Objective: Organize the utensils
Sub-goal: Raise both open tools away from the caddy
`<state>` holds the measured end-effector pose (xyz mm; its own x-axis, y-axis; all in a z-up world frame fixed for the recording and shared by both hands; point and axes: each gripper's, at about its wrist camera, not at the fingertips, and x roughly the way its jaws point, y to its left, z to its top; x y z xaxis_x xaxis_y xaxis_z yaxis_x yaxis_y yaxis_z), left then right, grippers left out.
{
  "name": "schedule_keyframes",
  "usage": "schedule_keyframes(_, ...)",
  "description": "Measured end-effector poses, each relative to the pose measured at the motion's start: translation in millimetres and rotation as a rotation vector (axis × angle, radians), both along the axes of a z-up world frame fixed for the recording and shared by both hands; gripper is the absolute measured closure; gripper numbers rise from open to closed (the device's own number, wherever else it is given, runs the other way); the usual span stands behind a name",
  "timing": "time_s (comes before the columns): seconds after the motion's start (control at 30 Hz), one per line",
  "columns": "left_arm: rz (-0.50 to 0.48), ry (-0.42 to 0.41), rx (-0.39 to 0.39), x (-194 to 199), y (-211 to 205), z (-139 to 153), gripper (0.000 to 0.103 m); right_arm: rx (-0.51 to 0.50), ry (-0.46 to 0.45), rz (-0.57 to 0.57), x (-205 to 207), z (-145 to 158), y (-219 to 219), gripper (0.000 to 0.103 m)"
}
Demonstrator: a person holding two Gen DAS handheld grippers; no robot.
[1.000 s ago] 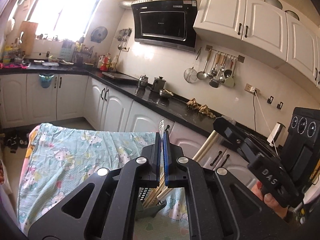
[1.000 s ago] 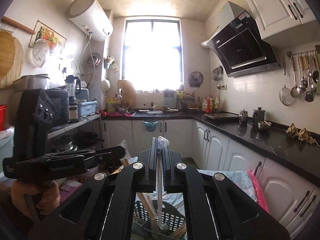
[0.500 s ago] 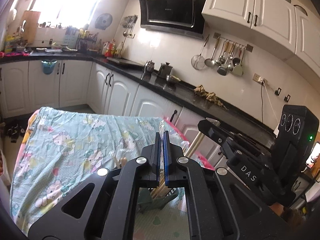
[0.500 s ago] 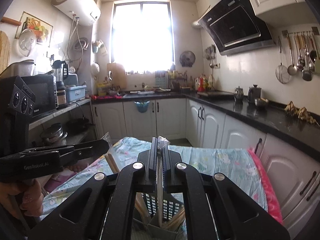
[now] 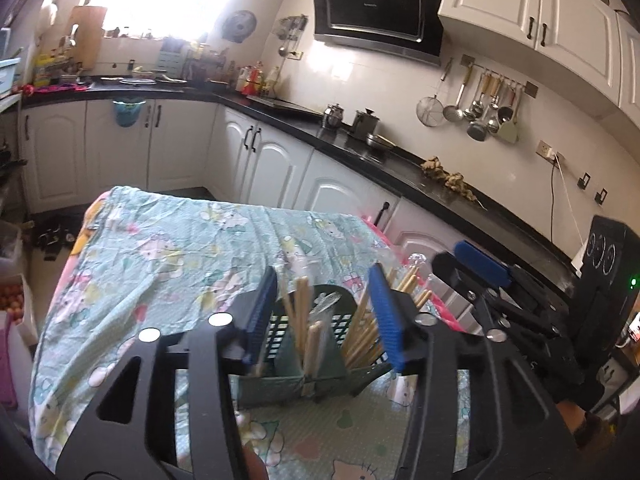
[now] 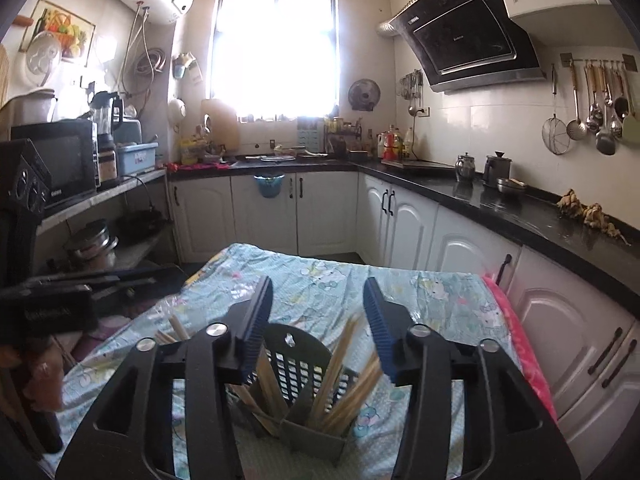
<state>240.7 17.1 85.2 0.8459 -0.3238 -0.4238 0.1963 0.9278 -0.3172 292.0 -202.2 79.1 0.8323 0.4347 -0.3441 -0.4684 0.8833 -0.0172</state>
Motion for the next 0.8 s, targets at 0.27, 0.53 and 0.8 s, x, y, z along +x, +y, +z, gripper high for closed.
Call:
schedule_keyframes(0.27, 0.063, -0.043, 0.008, -28.2, 19.3, 12.9, 0.030, -0.013, -0.046, -0.017, -31.8, 4.4, -7.7, 0.032)
schedule_keyframes(0.53, 0.111, -0.057, 0.048, -59.4, 25.2, 16.7, 0.011, 0.008, -0.074, -0.052, -70.6, 7.1, -23.1, 0.012)
schedule_keyframes(0.8, 0.138, -0.039, 0.051, -92.2, 28.7, 6.0, 0.011, 0.054, -0.073, -0.083, -106.1, 4.5, -33.5, 0.007)
